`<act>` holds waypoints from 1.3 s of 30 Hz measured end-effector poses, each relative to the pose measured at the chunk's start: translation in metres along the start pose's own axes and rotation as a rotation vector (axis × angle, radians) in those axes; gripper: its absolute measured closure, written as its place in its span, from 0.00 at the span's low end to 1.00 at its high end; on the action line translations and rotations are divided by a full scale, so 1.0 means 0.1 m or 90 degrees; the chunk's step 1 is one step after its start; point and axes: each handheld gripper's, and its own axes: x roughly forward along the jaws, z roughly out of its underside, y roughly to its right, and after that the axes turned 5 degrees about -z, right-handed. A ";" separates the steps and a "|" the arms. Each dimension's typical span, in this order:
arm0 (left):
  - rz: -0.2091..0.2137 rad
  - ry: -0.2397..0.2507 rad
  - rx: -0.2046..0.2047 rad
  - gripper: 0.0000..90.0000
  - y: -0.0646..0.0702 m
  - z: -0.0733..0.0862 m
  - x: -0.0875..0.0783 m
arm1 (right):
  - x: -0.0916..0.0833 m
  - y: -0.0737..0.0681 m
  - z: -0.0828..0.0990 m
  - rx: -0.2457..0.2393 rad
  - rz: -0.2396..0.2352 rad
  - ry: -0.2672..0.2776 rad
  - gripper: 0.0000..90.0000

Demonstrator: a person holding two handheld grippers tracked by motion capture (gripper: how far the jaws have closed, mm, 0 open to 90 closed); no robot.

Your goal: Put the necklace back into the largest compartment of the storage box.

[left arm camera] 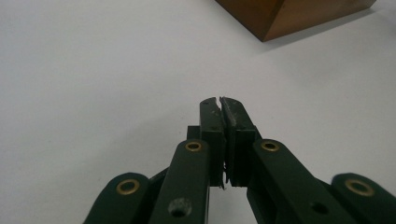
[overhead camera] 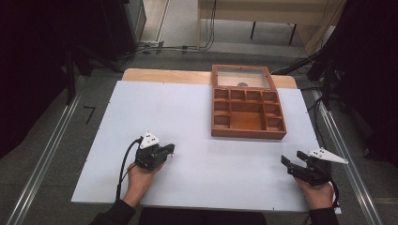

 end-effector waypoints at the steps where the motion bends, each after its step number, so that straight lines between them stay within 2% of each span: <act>1: 0.002 0.002 0.001 0.99 0.00 -0.01 -0.01 | 0.00 0.00 0.00 0.000 0.000 0.000 0.31; 15: 0.027 0.019 0.003 0.99 0.07 -0.17 0.00 | 0.00 0.00 0.00 0.003 -0.002 -0.001 0.30; 19: 0.048 0.026 -0.008 0.99 0.10 -0.24 0.00 | 0.01 0.00 0.00 0.007 -0.003 -0.005 0.30; 39: 0.063 0.035 0.020 0.99 0.31 -0.44 0.14 | 0.01 -0.01 0.00 0.009 -0.008 -0.006 0.30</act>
